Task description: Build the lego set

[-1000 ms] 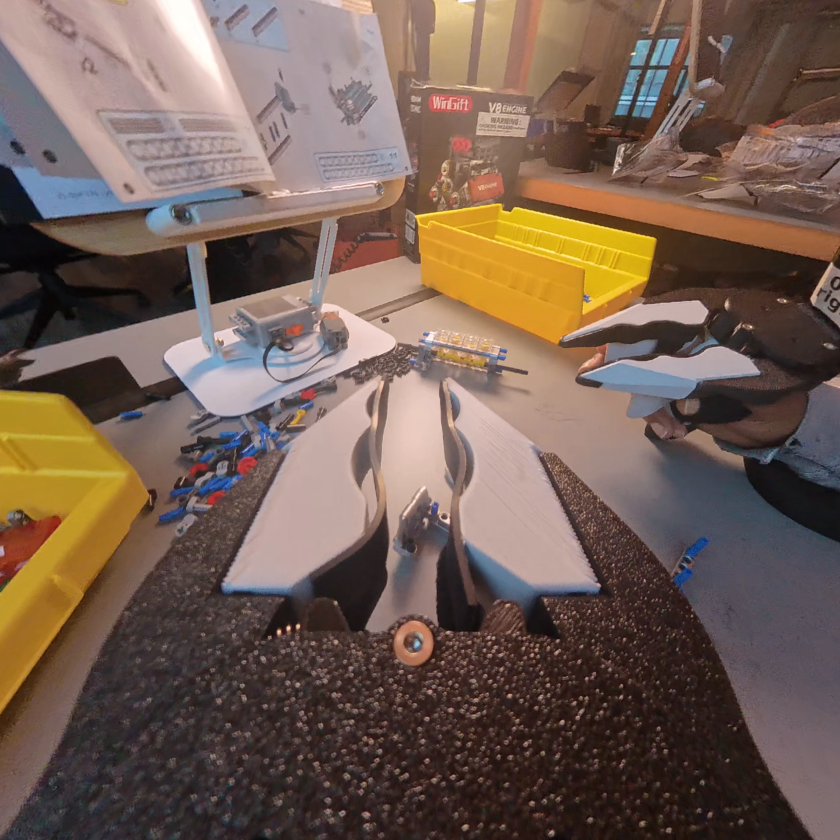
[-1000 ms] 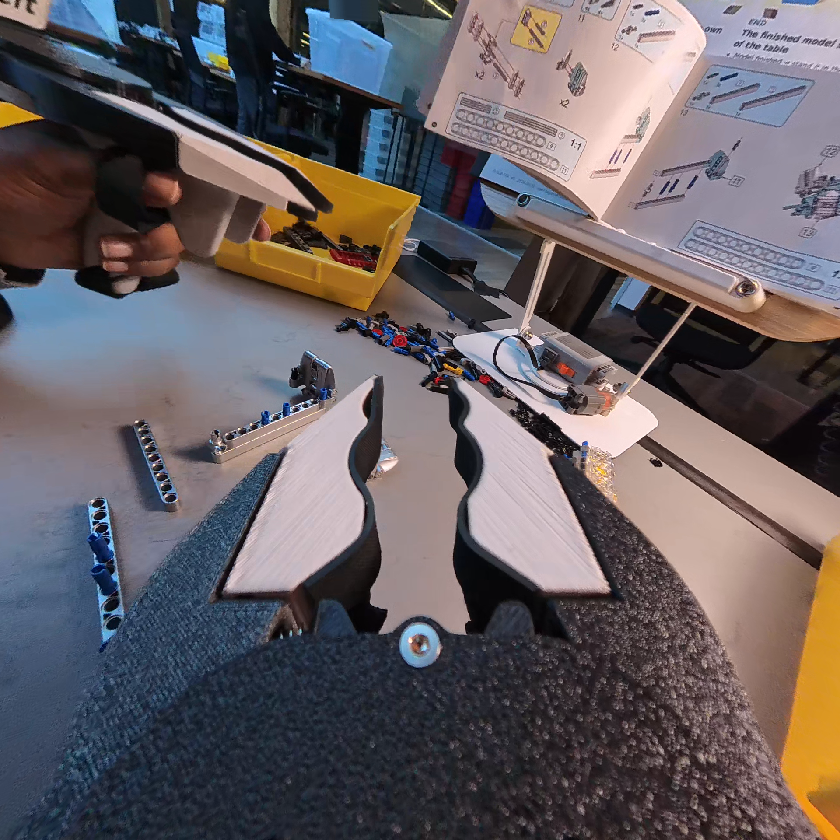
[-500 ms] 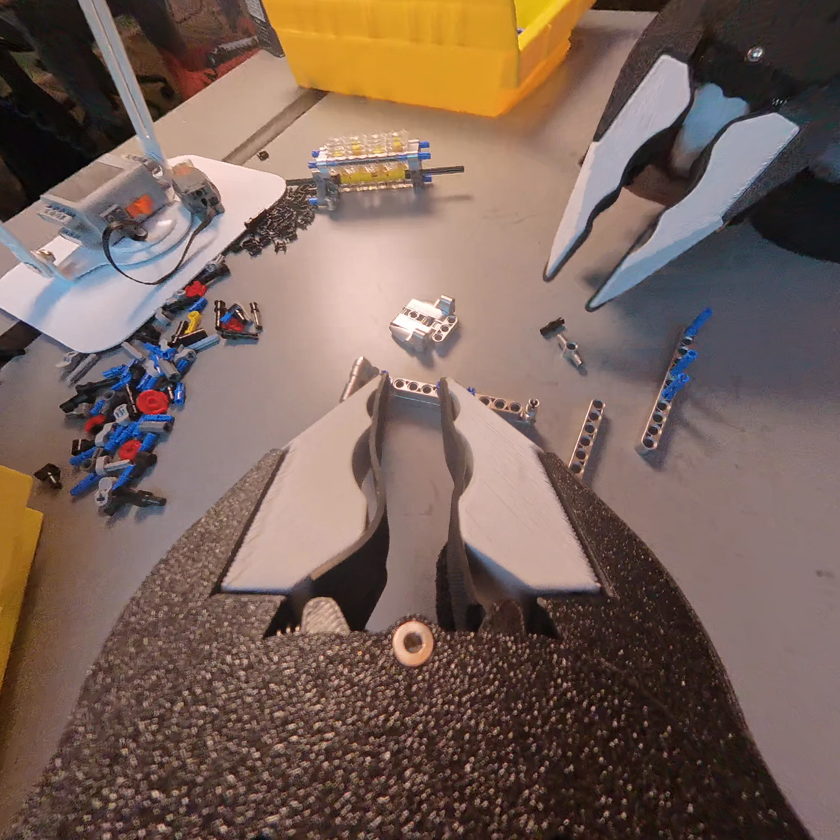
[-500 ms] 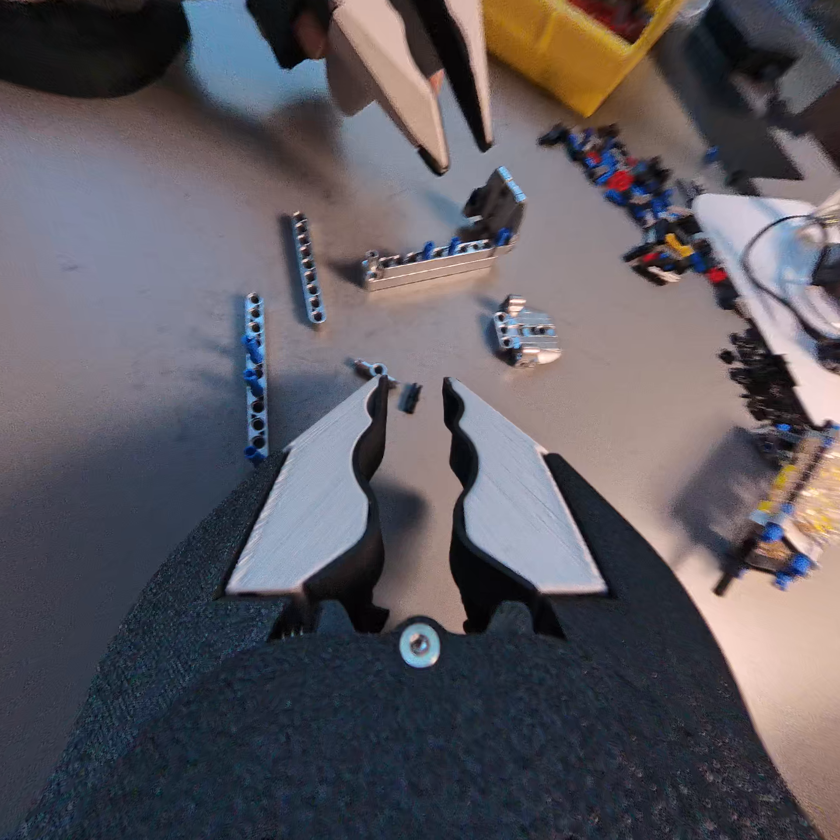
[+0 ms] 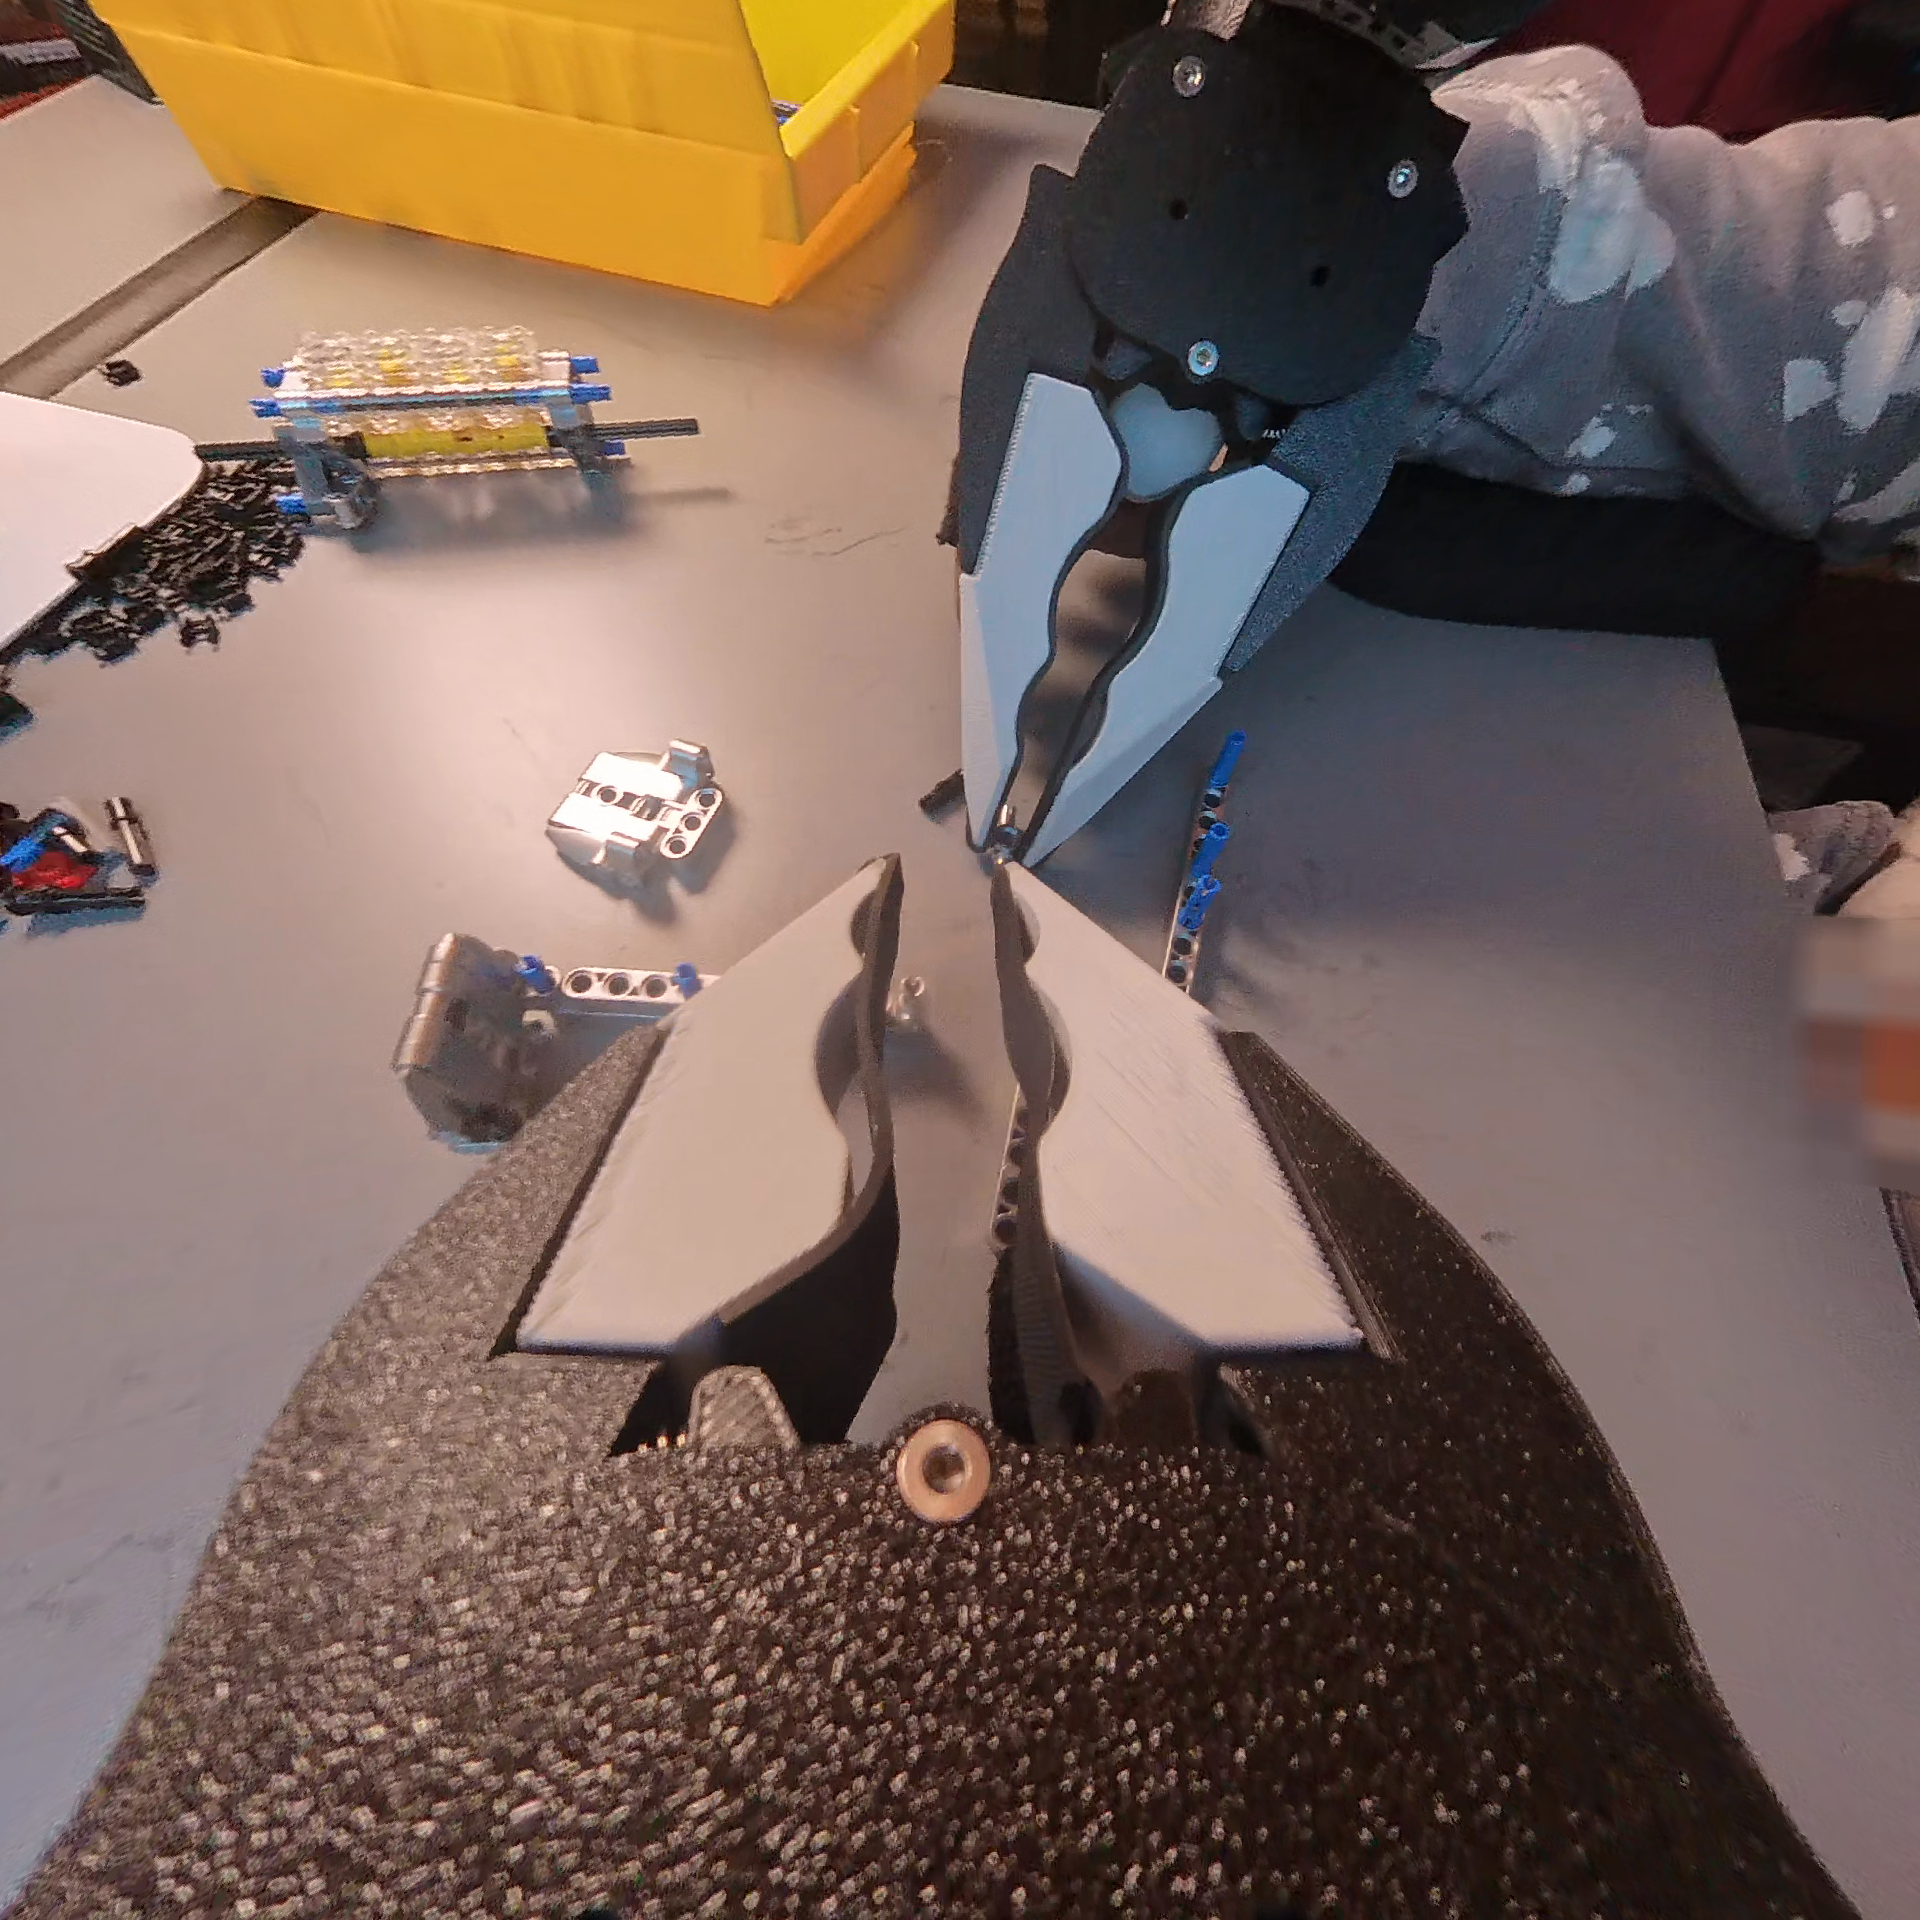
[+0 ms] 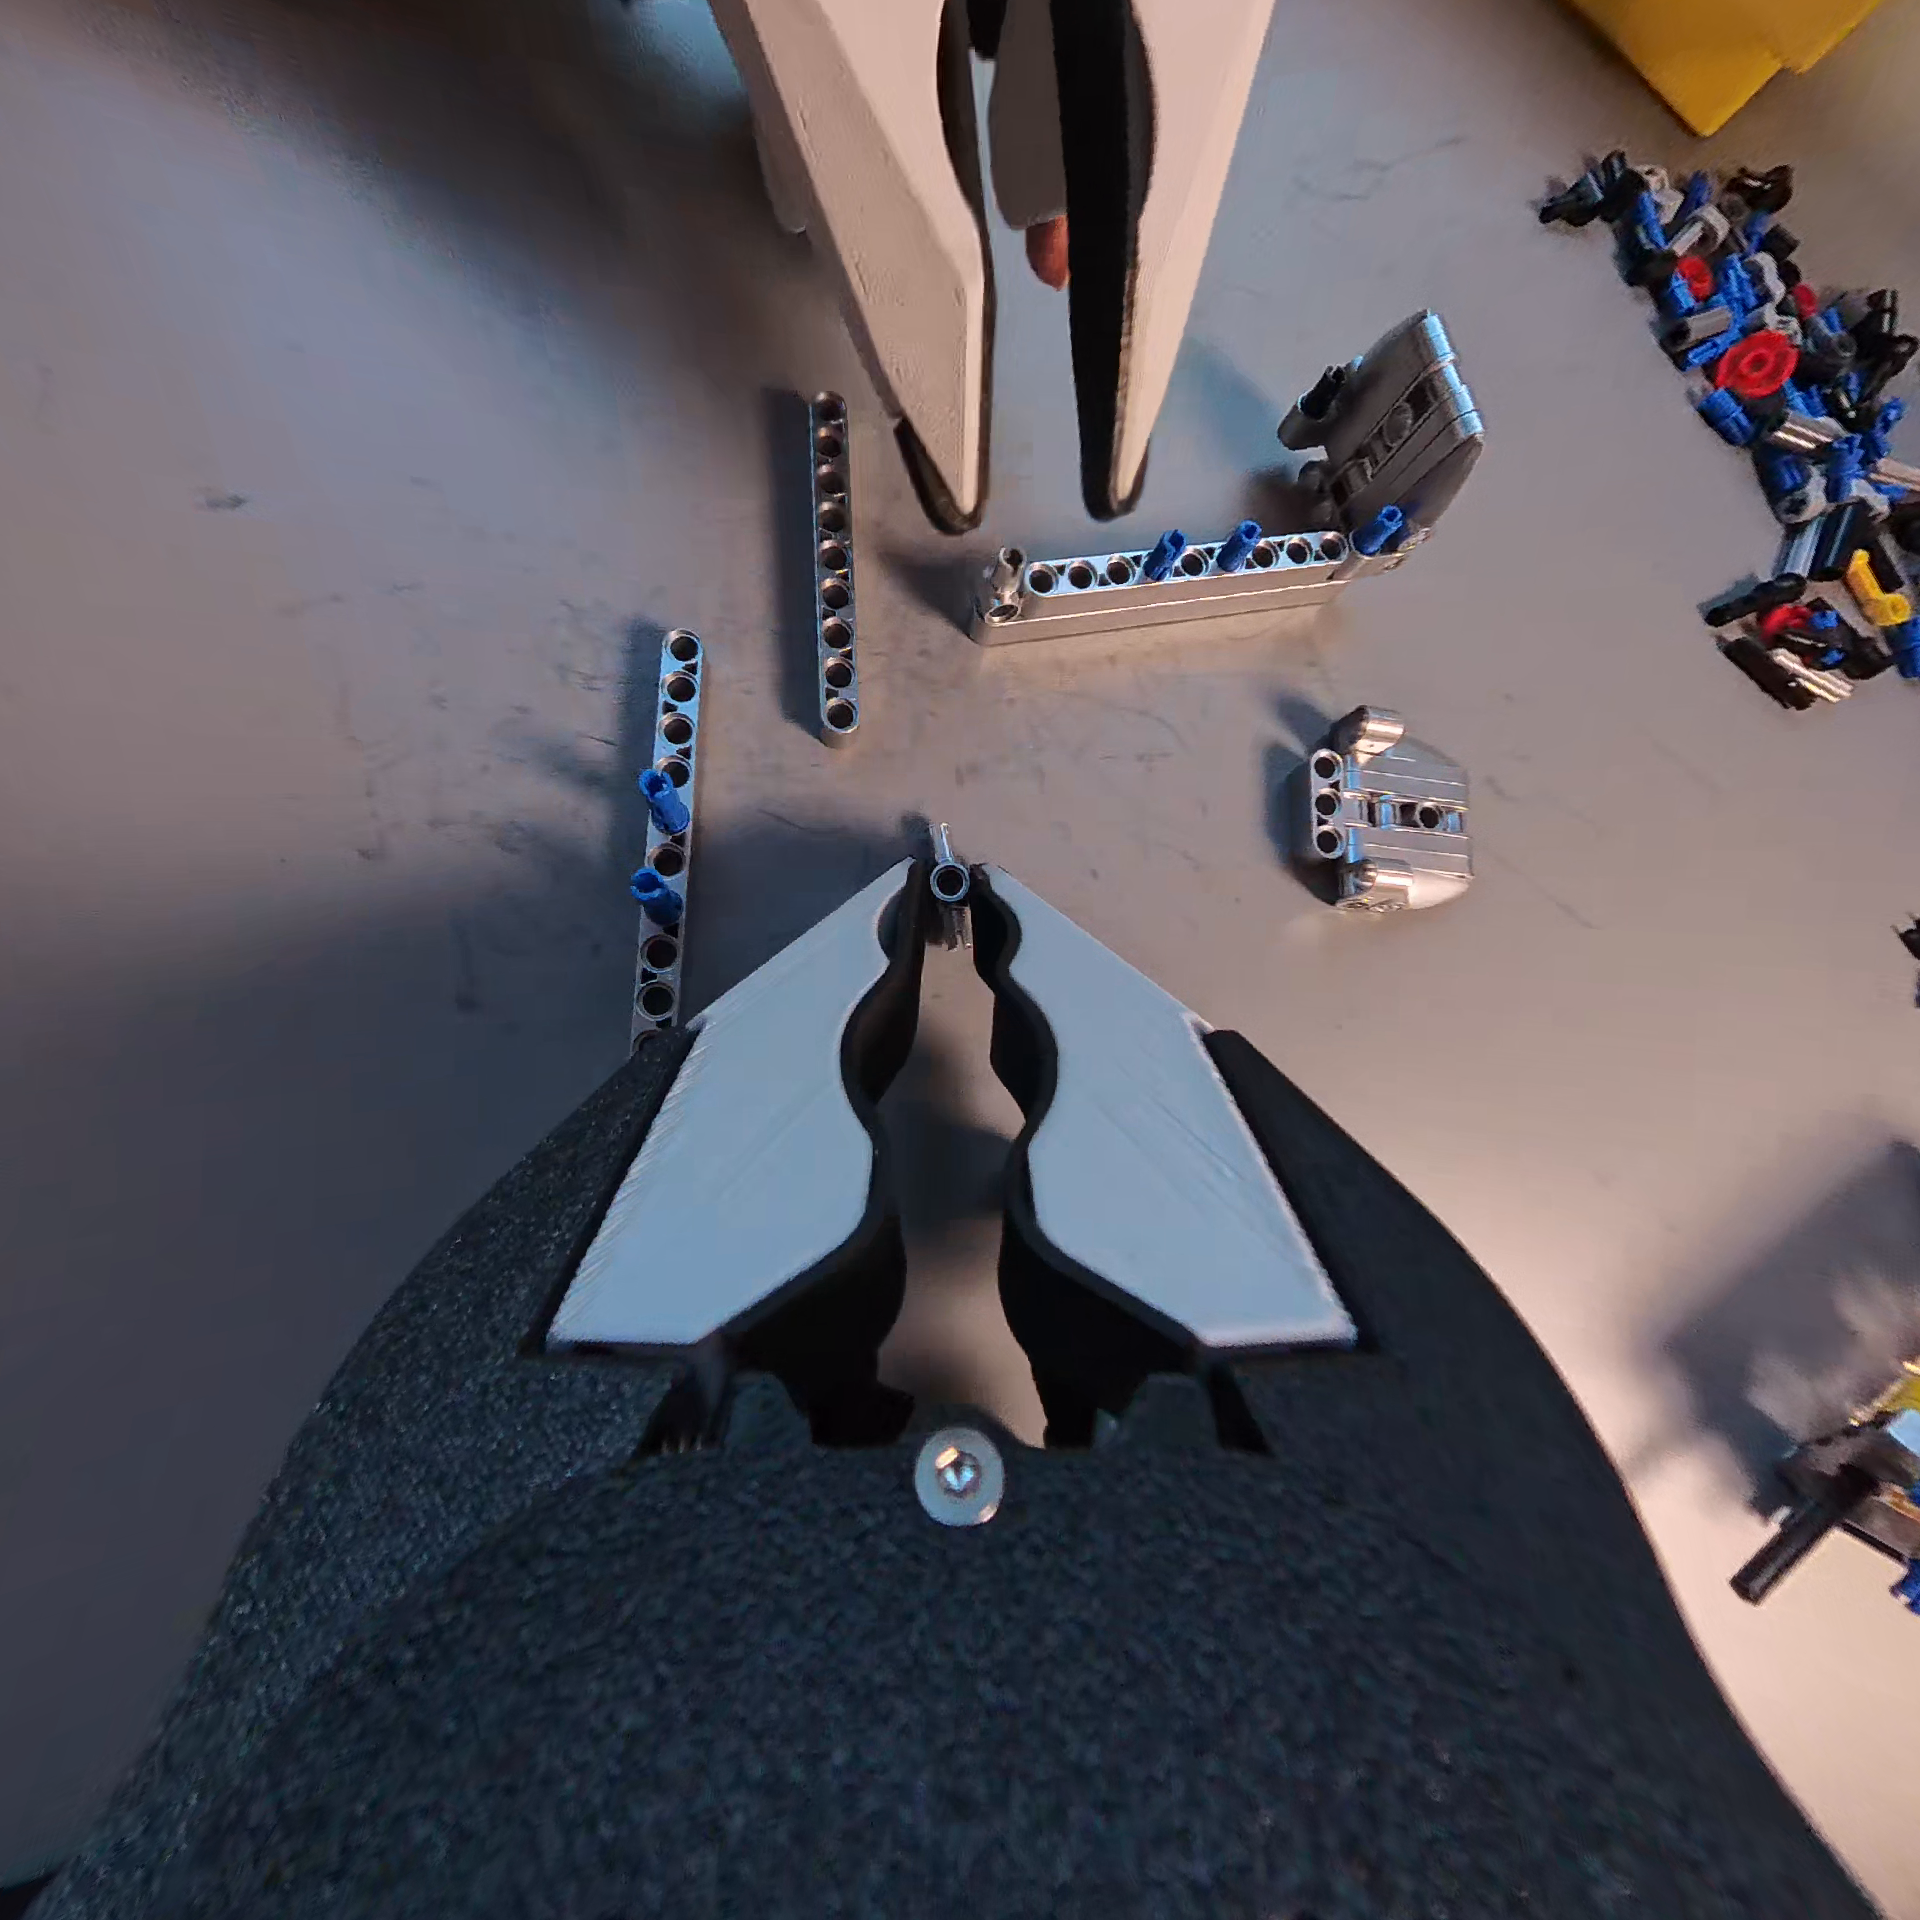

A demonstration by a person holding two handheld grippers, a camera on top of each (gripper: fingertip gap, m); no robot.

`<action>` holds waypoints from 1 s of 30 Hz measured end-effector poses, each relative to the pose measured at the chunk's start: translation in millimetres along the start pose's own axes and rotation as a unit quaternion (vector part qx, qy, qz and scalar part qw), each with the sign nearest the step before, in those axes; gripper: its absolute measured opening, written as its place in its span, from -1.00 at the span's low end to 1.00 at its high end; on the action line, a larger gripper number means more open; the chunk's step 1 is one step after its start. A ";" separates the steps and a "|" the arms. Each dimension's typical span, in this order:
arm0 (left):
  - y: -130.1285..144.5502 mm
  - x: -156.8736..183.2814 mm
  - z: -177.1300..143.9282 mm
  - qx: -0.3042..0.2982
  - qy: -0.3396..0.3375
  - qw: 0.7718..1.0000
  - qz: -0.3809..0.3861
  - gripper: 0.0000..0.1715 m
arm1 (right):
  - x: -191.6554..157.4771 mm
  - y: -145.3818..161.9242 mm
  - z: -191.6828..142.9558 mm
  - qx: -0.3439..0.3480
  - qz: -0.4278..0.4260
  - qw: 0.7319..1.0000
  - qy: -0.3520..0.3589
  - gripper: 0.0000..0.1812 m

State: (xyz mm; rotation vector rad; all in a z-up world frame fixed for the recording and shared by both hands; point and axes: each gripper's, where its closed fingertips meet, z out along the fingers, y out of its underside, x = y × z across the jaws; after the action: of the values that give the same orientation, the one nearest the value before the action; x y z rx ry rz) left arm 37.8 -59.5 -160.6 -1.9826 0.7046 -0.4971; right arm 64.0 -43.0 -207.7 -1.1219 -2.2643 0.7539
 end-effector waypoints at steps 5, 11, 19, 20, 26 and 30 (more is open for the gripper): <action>3.0 10.7 12.5 -0.022 0.000 1.000 0.007 -0.83 | 3.2 -29.7 -13.7 0.089 -0.024 0.995 0.042 -0.93; -6.9 20.4 11.9 0.011 0.066 0.994 -0.091 -0.84 | 6.6 -52.6 -28.0 0.126 -0.116 0.977 0.124 -0.93; -15.5 30.7 7.0 0.038 0.153 0.968 -0.195 -0.91 | 0.8 -58.2 -33.8 0.122 -0.174 0.965 0.156 -0.93; -17.1 30.6 6.1 0.043 0.161 0.964 -0.208 -0.92 | 0.4 -58.3 -34.8 0.122 -0.177 0.963 0.159 -0.93; -18.8 28.9 4.9 0.050 0.170 0.956 -0.234 -0.94 | -4.3 -57.7 -33.8 0.111 -0.195 0.961 0.163 -0.93; -19.8 30.1 3.0 0.048 0.168 0.959 -0.223 -0.97 | -4.6 -59.5 -35.6 0.122 -0.183 0.962 0.160 -0.94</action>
State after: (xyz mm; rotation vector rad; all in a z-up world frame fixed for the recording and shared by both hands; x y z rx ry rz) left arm 67.7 -69.5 -142.9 -1.9857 0.4186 -1.1386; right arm 56.8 -67.9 -143.3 -0.6307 -1.9601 0.6267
